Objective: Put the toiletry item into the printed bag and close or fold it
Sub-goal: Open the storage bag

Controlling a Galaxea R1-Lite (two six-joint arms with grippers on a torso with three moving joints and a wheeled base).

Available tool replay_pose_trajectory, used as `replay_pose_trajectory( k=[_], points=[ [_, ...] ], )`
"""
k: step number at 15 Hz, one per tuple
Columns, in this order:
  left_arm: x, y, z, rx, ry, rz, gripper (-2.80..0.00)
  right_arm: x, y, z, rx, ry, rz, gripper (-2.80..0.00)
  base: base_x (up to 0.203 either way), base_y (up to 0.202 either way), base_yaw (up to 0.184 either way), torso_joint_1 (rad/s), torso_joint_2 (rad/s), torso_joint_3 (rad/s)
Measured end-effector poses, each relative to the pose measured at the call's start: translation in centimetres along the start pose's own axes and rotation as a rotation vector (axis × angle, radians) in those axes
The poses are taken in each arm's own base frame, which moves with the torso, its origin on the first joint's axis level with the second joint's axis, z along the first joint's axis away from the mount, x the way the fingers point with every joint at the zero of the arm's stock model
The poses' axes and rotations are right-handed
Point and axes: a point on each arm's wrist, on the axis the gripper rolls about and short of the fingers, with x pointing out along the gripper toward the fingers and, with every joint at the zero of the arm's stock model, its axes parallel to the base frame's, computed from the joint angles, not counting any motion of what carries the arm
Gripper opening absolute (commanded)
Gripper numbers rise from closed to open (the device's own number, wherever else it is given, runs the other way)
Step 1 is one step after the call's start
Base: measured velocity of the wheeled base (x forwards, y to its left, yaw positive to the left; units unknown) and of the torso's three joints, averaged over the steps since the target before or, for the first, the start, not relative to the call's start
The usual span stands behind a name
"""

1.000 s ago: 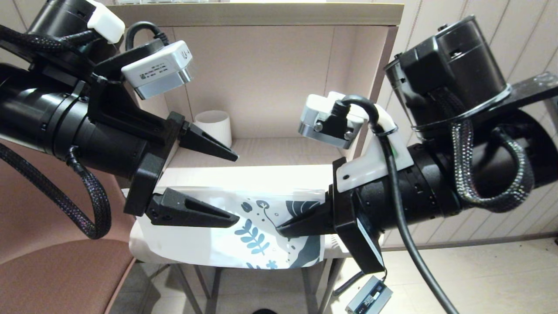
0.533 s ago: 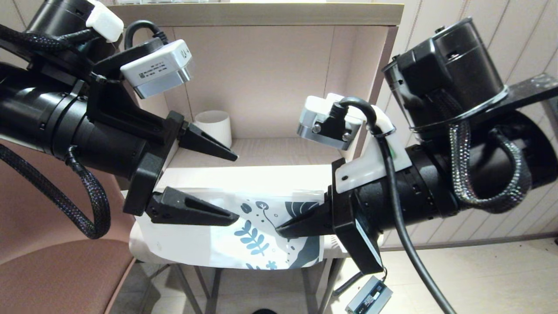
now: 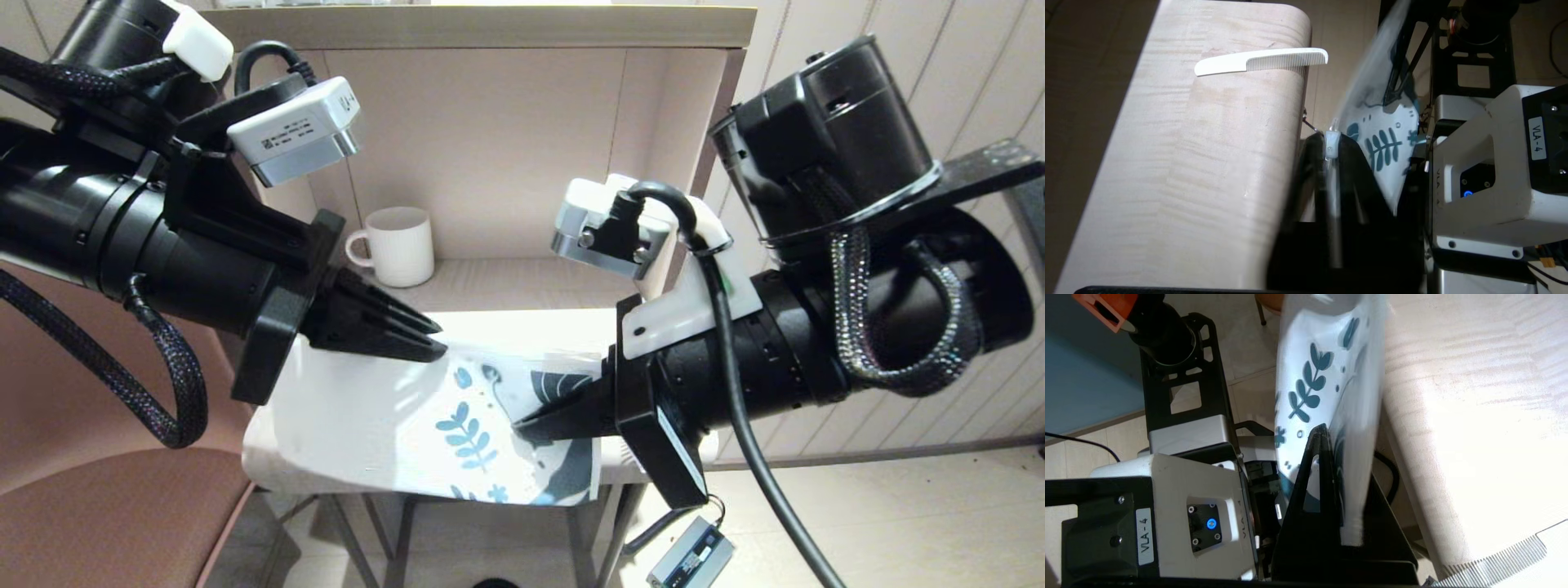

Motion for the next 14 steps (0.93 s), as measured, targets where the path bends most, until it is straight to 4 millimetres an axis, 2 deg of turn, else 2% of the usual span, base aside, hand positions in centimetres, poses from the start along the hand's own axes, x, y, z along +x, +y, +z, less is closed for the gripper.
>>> replay_pose_trajectory(
  k=[8,14],
  points=[
    [0.3,-0.1,-0.5,-0.012,0.014,-0.012,-2.80,0.2,-0.1,-0.1,0.001,0.004,0.001,-2.80,0.000,0.000,0.000,0.000,0.00,0.000],
    [-0.3,0.0,-1.1,-0.029,0.019,0.008,-2.80,-0.9,0.3,-0.4,-0.003,-0.001,-0.007,-2.80,0.000,0.000,0.000,0.000,0.00,0.000]
  ],
)
